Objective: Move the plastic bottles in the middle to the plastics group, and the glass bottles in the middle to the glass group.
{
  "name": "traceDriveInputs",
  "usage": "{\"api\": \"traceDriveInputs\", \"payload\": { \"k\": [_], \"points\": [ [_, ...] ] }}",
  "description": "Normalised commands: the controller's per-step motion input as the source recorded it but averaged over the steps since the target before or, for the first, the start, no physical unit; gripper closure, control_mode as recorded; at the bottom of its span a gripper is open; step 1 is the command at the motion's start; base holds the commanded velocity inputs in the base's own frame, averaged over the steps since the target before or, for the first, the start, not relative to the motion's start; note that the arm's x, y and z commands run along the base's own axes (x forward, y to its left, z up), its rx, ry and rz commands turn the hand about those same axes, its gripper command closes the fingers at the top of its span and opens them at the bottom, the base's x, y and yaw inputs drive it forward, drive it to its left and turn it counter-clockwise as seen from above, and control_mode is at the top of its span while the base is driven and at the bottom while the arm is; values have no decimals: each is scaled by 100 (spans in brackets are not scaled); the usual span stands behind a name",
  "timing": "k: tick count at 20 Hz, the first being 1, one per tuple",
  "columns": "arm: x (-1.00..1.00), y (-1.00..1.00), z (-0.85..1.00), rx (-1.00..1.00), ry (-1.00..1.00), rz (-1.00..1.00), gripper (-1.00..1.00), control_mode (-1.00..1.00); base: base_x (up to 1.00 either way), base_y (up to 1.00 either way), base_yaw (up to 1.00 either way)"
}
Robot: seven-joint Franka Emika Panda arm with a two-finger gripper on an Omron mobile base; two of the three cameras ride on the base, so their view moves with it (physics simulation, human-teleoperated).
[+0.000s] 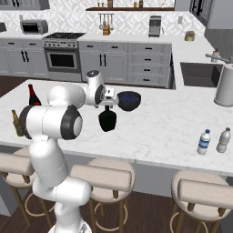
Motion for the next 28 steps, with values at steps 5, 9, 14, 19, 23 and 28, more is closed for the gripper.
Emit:
{"api": "traceDriveInputs", "payload": {
  "k": [5, 9, 14, 19, 23, 28],
  "points": [
    [21, 0, -20, 0, -1, 1, -100, -100, 0, 0, 0],
    [6, 0, -13, 0, 0, 5, -100, -100, 0, 0, 0],
    [-4, 0, -5, 0, -5, 4, -100, -100, 0, 0, 0],
    [-13, 0, -1, 0, -8, 0, -100, -100, 0, 0, 0],
    [-3, 0, -10, 0, -8, 2, -100, -100, 0, 0, 0],
    [-1, -1, -30, 0, -12, 3, -100, -100, 0, 0, 0]
  ]
}}
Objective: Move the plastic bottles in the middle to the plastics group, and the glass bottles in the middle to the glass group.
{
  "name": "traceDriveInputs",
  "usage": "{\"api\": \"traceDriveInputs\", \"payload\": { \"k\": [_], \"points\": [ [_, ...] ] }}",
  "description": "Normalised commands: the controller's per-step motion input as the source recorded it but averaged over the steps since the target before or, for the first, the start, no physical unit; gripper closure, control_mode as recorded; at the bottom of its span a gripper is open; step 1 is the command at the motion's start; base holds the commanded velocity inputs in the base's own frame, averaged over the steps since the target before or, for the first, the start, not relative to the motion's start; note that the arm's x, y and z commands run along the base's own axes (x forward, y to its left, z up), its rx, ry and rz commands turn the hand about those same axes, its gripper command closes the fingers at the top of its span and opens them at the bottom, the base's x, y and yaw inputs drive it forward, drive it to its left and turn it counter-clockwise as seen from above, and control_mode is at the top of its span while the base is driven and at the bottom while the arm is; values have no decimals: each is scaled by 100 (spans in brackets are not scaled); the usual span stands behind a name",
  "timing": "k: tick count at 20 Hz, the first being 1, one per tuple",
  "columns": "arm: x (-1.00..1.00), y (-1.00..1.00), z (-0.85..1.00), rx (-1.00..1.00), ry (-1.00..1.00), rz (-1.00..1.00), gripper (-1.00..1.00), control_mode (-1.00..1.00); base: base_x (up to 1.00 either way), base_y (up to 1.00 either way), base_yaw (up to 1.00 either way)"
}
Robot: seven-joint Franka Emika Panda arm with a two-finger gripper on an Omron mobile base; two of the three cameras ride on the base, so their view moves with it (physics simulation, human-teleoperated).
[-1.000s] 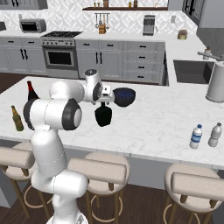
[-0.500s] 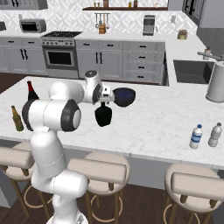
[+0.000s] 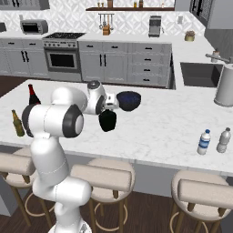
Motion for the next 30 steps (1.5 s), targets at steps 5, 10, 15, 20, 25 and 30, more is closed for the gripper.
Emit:
{"api": "traceDriveInputs", "payload": {
  "k": [5, 10, 15, 20, 25, 30],
  "points": [
    [2, -8, -8, 0, -5, 0, -100, -100, 0, 0, 0],
    [10, -1, 0, 0, 0, 0, -100, -100, 0, 0, 0],
    [32, -5, 1, 0, 1, 0, -100, -100, 0, 0, 0],
    [24, -1, 7, 0, 4, 0, -100, -100, 0, 0, 0],
    [9, 0, 0, 0, 2, 0, -100, -100, 0, 0, 0],
    [0, 0, 0, 0, 0, 0, -100, -100, 0, 0, 0]
  ]
}}
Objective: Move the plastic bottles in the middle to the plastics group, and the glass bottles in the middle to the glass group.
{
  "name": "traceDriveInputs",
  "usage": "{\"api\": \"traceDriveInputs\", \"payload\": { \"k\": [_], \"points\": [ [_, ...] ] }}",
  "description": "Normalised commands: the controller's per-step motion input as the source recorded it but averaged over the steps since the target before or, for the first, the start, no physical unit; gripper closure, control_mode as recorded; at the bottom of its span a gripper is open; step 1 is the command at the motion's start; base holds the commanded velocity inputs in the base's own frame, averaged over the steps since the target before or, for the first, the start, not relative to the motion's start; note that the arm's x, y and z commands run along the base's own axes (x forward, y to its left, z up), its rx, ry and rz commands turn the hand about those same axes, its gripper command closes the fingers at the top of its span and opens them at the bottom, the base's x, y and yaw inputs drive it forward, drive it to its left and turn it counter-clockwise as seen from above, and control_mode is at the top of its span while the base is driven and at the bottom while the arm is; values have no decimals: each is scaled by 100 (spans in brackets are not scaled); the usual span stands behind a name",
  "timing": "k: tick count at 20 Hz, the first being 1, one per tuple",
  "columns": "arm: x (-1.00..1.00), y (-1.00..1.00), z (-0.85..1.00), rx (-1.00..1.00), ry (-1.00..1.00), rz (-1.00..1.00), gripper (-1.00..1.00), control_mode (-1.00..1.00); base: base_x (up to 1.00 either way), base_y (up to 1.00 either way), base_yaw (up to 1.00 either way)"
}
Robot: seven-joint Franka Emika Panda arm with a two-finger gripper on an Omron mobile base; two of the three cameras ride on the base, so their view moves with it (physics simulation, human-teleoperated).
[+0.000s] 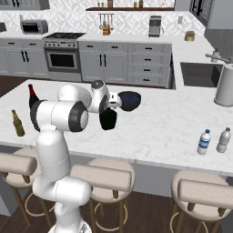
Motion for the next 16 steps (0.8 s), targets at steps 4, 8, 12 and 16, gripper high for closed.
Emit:
{"api": "traceDriveInputs", "payload": {
  "k": [4, 8, 12, 16],
  "points": [
    [0, 0, 0, 0, 1, 0, 100, -100, 0, 0, 0],
    [0, 0, 0, 0, 0, 0, 100, -100, 0, 0, 0],
    [0, 0, 0, 0, 0, 0, 100, -100, 0, 0, 0],
    [-19, 0, 18, 0, -8, 0, 100, -100, 0, 0, 0]
  ]
}}
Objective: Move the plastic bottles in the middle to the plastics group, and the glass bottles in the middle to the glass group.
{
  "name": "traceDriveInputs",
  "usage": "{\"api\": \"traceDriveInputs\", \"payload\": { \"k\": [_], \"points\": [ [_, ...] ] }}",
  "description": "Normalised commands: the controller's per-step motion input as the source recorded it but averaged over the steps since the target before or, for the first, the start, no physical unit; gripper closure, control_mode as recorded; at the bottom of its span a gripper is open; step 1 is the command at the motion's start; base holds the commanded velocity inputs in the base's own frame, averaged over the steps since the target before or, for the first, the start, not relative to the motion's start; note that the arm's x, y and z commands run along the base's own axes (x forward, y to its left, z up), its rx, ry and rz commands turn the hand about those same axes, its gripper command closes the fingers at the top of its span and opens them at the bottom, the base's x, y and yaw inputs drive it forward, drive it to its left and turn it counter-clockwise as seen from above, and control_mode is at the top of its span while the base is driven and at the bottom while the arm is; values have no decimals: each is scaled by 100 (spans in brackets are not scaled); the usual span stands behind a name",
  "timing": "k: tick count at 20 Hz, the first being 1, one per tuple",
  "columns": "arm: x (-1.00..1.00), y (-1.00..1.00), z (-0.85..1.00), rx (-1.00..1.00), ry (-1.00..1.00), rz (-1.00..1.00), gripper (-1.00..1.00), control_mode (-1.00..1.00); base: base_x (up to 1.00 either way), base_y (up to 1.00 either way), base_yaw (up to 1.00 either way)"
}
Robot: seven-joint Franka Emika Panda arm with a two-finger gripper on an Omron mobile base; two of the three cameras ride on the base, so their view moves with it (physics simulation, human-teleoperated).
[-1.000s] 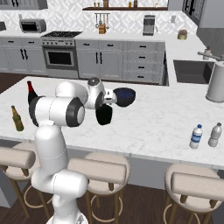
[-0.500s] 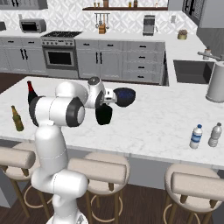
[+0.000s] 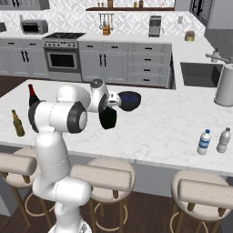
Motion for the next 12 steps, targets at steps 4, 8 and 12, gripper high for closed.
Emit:
{"api": "traceDriveInputs", "payload": {
  "k": [4, 8, 12],
  "points": [
    [-49, 3, 39, 3, -15, 4, 100, -100, 0, 0, 0],
    [-40, 43, 32, 9, -14, 22, 100, -100, 0, 0, 0],
    [-25, 62, 19, 8, -12, 27, 100, -100, 0, 0, 0]
  ]
}}
